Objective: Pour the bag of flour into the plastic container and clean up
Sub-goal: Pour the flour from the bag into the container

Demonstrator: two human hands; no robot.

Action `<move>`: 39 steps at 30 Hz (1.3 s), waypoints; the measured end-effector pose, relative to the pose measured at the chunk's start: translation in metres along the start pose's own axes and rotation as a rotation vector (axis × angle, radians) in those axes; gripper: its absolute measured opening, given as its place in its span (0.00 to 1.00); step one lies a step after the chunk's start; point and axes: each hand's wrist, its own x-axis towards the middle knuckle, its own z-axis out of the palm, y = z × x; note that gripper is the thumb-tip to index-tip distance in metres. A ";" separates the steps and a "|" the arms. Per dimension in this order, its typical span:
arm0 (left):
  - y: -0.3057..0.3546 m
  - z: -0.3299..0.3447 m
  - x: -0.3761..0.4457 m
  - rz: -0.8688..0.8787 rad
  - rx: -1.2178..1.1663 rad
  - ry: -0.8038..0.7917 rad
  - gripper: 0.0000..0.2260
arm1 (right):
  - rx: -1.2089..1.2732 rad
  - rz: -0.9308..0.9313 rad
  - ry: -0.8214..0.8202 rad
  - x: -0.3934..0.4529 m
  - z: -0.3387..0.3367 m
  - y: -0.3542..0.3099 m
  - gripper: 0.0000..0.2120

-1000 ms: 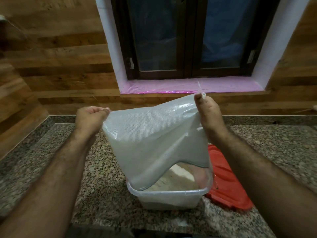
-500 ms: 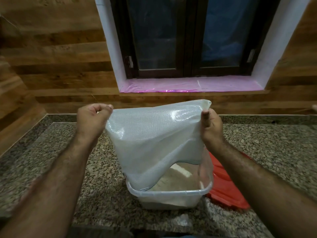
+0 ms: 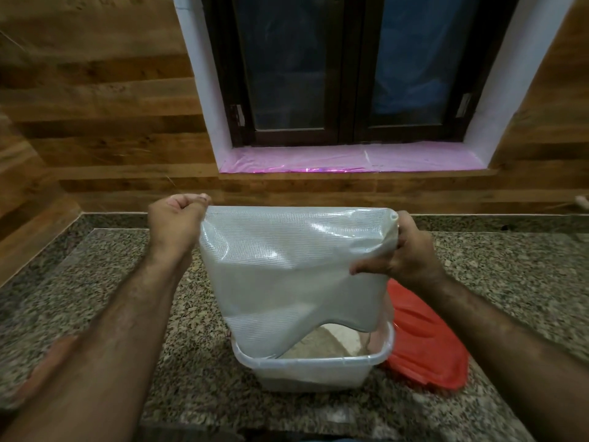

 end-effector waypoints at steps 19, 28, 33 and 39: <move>0.012 0.002 -0.009 -0.022 -0.102 -0.112 0.08 | -0.734 -0.358 -0.378 0.034 -0.005 -0.109 0.56; 0.007 0.006 -0.011 -0.156 -0.224 -0.162 0.08 | -0.729 -0.417 -0.386 0.041 0.034 -0.132 0.16; 0.007 0.009 -0.012 -0.138 -0.199 -0.160 0.09 | -0.631 -0.437 -0.342 0.042 0.038 -0.123 0.09; 0.018 -0.003 -0.015 0.333 0.489 -0.067 0.14 | -0.519 -0.459 -0.209 0.041 0.027 -0.121 0.10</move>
